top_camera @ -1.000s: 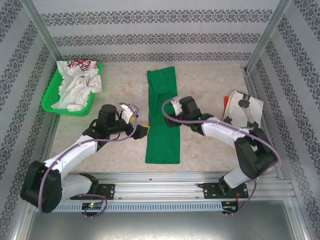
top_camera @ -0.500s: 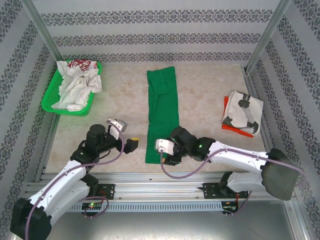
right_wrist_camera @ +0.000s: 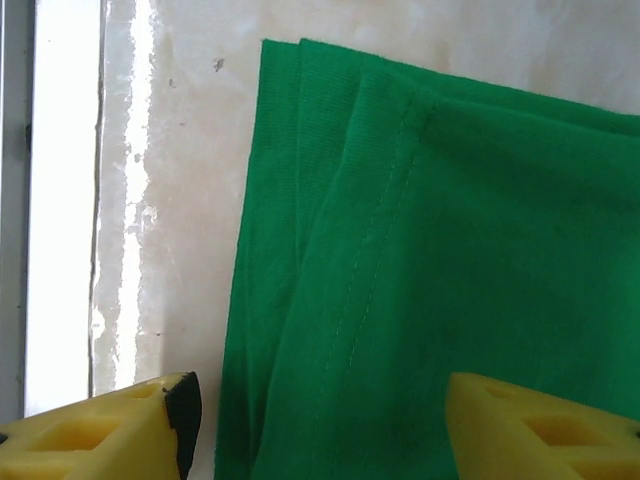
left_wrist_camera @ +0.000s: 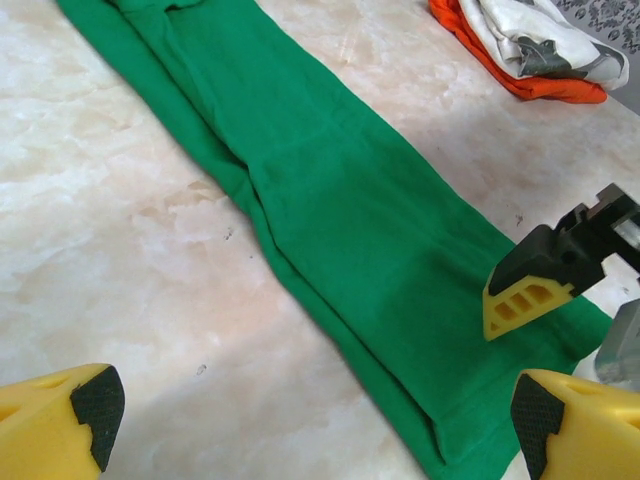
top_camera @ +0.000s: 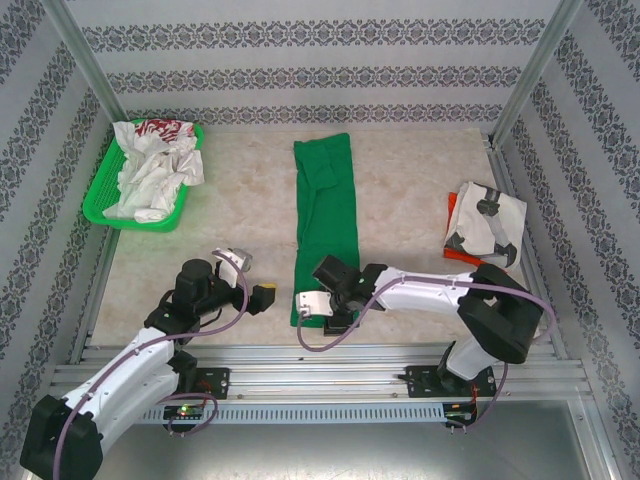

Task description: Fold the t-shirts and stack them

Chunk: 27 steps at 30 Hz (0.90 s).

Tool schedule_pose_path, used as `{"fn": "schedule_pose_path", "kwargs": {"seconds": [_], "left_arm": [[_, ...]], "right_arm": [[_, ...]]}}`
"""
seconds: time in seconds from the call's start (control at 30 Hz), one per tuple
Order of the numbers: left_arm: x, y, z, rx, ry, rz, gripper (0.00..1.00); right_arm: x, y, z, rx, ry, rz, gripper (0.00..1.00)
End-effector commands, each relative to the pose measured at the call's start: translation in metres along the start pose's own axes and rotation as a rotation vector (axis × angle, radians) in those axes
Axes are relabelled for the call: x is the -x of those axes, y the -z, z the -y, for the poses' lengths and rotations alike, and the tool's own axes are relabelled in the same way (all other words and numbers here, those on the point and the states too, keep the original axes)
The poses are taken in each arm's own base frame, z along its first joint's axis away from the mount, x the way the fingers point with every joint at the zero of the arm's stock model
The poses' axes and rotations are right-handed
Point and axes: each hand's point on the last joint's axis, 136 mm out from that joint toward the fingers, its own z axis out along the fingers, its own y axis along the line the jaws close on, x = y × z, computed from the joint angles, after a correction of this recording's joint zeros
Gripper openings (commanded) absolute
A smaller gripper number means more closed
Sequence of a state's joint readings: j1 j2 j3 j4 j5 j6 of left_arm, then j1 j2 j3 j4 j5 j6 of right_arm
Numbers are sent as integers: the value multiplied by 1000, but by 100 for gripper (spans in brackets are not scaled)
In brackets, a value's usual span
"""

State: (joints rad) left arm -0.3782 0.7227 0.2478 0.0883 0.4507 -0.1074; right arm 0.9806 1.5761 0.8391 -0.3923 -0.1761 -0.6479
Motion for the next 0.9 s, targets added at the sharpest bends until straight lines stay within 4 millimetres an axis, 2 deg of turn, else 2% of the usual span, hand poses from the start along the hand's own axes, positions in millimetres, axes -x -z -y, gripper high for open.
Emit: {"fn": "schedule_pose_path", "kwargs": {"seconds": [0.0, 0.2, 0.5, 0.6, 0.77, 0.87], "left_arm": [[12, 1, 2, -14, -13, 61, 100], [11, 0, 3, -20, -9, 73, 100], [8, 5, 5, -24, -11, 88, 100], [6, 5, 4, -22, -11, 85, 100], [6, 5, 4, -17, -16, 84, 100], [9, 6, 3, -12, -22, 93, 100]], "right_arm": [[-1, -4, -4, 22, 43, -52, 65], [-6, -17, -5, 40, 48, -123, 61], [-17, -23, -11, 92, 27, -193, 43], [-19, -24, -13, 110, 23, -205, 25], [-17, -20, -16, 130, 15, -202, 1], [-15, -12, -16, 116, 17, -194, 0]]}}
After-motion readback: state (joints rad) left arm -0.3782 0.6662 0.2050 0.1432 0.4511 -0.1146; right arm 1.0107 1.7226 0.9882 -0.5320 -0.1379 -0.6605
